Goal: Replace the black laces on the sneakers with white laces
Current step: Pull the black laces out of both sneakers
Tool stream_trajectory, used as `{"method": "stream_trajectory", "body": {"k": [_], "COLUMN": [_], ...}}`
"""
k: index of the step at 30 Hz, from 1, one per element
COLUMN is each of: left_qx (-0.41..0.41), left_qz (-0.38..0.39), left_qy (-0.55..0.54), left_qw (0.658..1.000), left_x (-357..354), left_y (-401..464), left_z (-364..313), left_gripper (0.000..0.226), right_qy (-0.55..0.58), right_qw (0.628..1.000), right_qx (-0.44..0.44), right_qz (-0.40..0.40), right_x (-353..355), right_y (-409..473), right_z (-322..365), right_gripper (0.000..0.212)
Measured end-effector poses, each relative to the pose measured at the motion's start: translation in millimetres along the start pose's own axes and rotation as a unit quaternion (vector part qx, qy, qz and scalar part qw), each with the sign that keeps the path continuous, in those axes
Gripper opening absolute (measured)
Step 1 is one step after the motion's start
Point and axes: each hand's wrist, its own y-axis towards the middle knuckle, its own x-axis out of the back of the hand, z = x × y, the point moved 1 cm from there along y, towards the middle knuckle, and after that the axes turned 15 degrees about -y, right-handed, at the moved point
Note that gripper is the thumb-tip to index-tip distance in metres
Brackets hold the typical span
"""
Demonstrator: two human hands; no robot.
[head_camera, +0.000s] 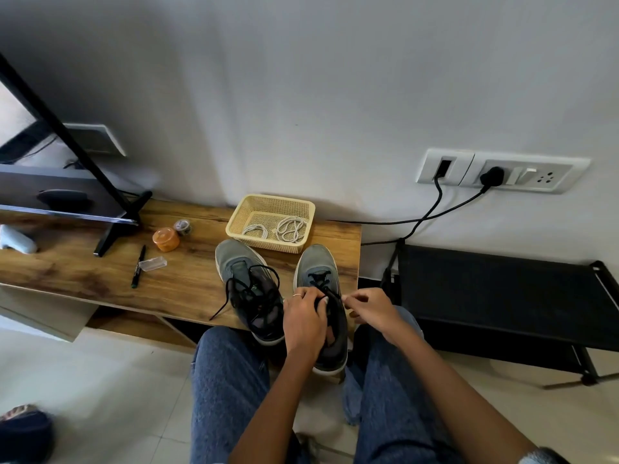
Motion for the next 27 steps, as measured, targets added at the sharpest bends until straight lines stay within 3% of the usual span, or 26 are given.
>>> {"method": "stream_trajectory", "body": {"k": [2, 5, 8, 13, 15, 19, 23, 27], "left_qx": [-0.003, -0.014, -0.022, -0.024, -0.021, -0.022, -0.029, -0.024], "left_qz": [0.003, 0.010, 0.019, 0.024, 0.027, 0.023, 0.020, 0.021], "left_qy": [0.000, 0.004, 0.016, 0.022, 0.021, 0.031, 0.046, 0.046], "left_qw": [1.000, 1.000, 0.999, 0.999, 0.999, 0.999, 0.998, 0.998], "left_x": [2, 4, 5, 8, 8, 10, 9, 12], "left_y": [0, -1, -1, 0, -1, -1, -3, -2], "left_z": [0, 1, 3, 2, 1, -2, -7, -6], "left_gripper": [0.018, 0.019, 0.020, 0.019, 0.019, 0.020, 0.022, 0.021], "right_qy": [0.005, -0.053, -0.110, -0.178, -0.198, -0.219, -0.315, -0.237], "right_qw": [1.000, 0.998, 0.991, 0.982, 0.978, 0.968, 0.920, 0.930], "right_qx": [-0.003, 0.026, 0.078, 0.067, 0.064, 0.052, 0.068, 0.037], "right_qz": [0.016, -0.002, -0.014, -0.017, -0.017, -0.113, -0.222, -0.280], "right_x": [-6, -10, -14, -15, -14, -6, -7, -8], "right_y": [0, -2, 1, 8, 12, 8, 4, -2], "right_z": [2, 8, 13, 15, 12, 11, 13, 14], "right_gripper": [0.035, 0.024, 0.033, 0.011, 0.023, 0.015, 0.013, 0.018]}}
